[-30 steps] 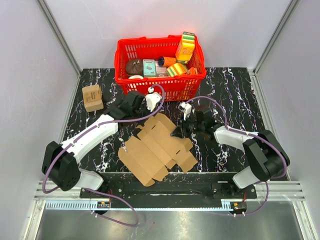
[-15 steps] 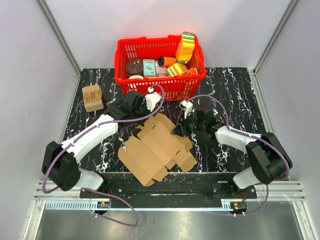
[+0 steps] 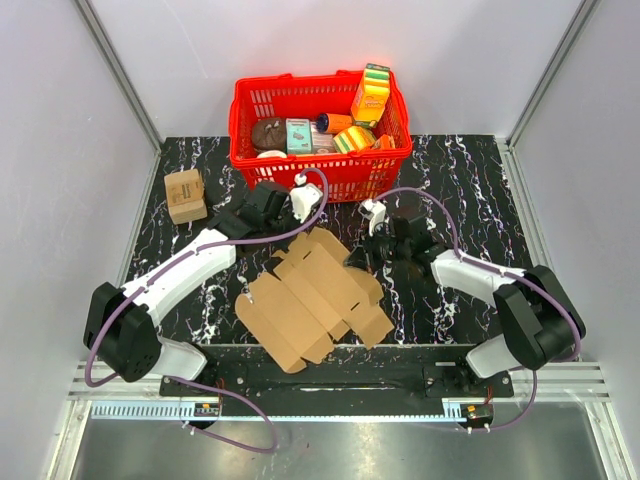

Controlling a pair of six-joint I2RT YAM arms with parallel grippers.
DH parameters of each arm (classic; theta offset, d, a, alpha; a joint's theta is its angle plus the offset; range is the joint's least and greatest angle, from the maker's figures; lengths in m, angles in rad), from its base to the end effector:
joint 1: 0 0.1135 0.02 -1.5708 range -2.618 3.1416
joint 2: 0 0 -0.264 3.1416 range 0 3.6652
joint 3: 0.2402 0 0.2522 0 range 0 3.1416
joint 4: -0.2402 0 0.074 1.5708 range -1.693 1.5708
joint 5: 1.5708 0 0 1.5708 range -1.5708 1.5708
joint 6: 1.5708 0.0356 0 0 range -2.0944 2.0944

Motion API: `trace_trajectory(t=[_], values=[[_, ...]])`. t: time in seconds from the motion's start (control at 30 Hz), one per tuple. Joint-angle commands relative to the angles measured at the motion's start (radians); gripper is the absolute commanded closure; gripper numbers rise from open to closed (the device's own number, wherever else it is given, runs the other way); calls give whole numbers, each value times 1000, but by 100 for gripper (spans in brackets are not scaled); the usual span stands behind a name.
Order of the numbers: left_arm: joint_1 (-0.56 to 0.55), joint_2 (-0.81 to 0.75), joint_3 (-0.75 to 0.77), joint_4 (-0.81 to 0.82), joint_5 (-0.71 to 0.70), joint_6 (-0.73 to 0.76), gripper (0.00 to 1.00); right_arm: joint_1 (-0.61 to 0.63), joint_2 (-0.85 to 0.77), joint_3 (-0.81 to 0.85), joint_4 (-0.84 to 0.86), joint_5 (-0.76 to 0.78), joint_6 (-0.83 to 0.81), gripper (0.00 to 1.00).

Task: Fold the paper box

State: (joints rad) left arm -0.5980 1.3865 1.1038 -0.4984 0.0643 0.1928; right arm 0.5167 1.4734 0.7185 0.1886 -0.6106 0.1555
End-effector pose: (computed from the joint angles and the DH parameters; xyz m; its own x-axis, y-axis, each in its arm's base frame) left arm 0.2478 -0.1716 0.2852 -0.4562 0.5421 -0.7057 0.6999 0.7083 0.0917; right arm 0.2515 0.1664 0.1967 -0.5887 -0.1885 -0.7861 -0.7432 0.5087 0.4346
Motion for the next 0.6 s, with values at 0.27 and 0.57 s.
trace_trajectory(t=[0.27, 0.57], values=[[33, -87, 85, 0, -60, -145, 65, -4, -120, 146, -322, 279, -10, 100], [50, -208, 91, 73, -49, -171, 48, -3, -193, 252, -618, 307, -123, 100]])
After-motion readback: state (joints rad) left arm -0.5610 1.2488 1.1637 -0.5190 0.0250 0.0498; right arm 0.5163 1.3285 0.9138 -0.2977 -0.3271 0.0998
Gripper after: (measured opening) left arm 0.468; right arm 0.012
